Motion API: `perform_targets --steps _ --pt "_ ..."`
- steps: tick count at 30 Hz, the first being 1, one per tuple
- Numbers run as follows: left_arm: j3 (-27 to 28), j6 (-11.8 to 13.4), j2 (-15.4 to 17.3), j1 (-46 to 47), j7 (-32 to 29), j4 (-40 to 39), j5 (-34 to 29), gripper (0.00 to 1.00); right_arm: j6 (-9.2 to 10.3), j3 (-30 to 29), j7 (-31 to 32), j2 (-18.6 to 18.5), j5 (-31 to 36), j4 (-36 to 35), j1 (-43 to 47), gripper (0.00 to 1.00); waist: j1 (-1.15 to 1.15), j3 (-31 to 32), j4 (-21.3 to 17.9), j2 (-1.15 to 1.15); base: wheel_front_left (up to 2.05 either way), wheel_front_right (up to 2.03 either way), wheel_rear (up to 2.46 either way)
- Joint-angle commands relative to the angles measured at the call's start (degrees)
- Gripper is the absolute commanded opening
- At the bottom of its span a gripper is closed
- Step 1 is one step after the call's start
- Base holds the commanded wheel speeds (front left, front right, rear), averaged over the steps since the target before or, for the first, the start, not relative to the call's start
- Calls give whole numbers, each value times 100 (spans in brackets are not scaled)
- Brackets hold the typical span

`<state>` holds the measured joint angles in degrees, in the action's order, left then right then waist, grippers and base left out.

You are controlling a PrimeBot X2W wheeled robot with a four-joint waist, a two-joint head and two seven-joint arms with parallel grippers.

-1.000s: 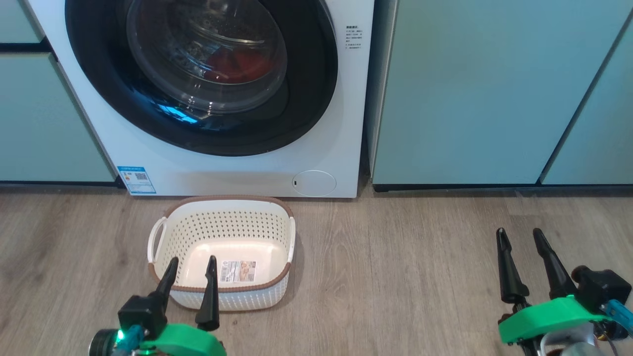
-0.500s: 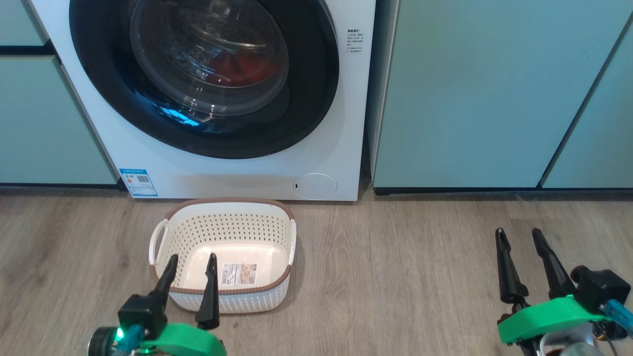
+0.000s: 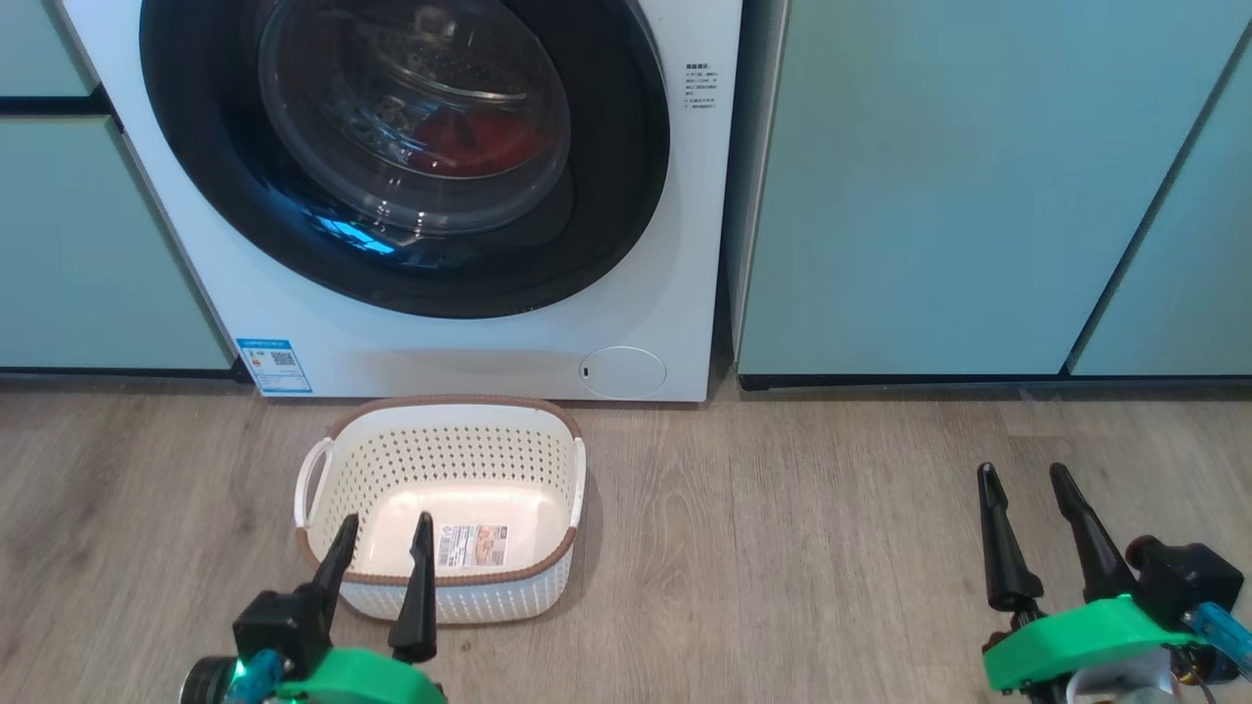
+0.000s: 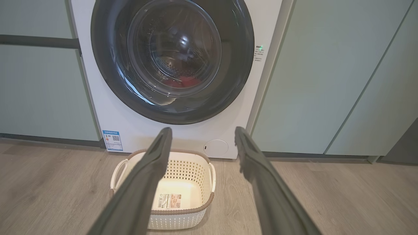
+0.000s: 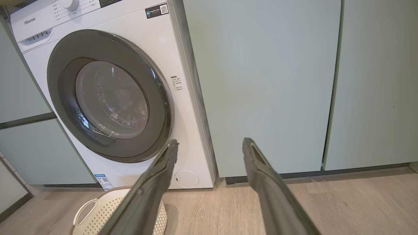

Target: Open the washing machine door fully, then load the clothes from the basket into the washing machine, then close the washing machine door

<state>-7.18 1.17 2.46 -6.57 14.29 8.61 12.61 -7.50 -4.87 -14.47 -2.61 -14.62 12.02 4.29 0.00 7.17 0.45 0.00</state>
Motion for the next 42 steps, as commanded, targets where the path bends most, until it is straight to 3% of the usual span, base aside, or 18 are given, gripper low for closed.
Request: perform_targets --steps 1,20,21,25,42 --pt "179 -13 42 182 71 -149 16 100 1 162 -52 -27 5 -199 -188 100 0 -1 -3 0 0 0 0" --pt "181 -111 42 182 71 -149 89 100 1 176 -52 -27 -30 -161 -186 100 0 -31 6 0 0 0 0" --pt "1 -100 1 -56 0 49 58 0 0 31 0 0 -7 9 0 0 0 -32 6 0 0 0 0" --pt "-13 -101 -16 -174 -25 390 80 0 -1 31 18 9 -26 350 85 0 0 -35 8 0 0 0 0" --pt "176 -205 -8 25 -305 414 1156 0 -1 4 303 4 -1082 329 -69 0 0 -131 1 0 0 0 0"
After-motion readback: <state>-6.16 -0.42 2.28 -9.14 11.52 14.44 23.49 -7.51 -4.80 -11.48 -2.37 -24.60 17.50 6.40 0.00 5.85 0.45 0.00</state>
